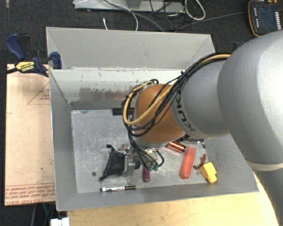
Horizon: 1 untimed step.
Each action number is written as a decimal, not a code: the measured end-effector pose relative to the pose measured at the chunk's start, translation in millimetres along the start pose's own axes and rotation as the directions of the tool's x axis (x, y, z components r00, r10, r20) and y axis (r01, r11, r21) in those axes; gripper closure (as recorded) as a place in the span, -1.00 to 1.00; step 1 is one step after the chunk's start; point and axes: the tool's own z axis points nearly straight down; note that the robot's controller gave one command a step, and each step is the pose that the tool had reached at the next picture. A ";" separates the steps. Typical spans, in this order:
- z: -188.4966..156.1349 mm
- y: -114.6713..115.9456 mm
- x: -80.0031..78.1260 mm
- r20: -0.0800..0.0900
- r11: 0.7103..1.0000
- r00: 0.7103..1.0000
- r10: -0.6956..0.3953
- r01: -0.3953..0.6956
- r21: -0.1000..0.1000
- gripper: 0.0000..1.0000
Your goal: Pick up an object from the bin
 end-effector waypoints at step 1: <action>-0.2 0.0 0.1 0.000 1.000 1.000 0.000 0.000 0.000 1.00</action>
Offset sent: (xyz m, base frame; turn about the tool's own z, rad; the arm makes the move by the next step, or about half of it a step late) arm 0.0001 -0.0001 0.0390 0.0000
